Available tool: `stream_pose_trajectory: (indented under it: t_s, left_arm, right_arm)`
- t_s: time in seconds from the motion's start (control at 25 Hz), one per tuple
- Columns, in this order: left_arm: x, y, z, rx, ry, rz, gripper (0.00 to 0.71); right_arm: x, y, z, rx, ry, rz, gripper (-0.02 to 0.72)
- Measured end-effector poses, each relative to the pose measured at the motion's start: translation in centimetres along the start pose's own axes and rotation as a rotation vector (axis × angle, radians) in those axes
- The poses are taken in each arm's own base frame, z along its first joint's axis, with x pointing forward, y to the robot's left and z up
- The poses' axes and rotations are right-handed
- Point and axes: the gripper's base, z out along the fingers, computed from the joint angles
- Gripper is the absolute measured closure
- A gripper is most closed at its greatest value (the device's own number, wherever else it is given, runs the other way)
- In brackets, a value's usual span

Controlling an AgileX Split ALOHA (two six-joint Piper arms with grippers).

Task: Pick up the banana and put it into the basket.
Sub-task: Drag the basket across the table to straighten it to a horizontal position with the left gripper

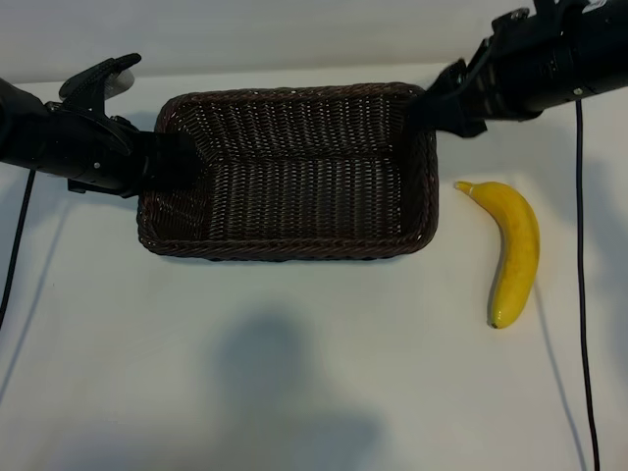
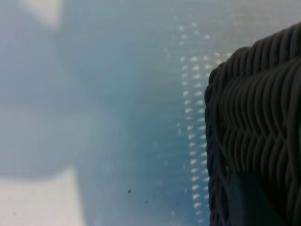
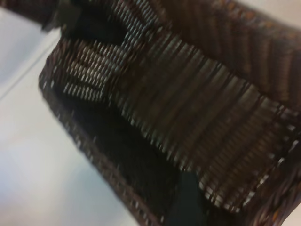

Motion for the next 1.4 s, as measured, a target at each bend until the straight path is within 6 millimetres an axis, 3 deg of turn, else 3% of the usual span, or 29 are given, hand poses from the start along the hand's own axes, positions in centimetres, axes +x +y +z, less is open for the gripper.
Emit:
stream_pose_trajectory:
  t_s: [1.08,1.4]
  left_arm:
    - [-0.4,0.5,0.1,-0.046,-0.045,-0.062,0.548]
    - [0.9,-0.9,2.7,-0.015,0.022,-0.036,0.548]
  right_arm:
    - [1.2,-0.4,0.6,0.006,0.130,-0.076,0.109]
    - [1.2,-0.4,0.6,0.006,0.129,-0.076,0.109]
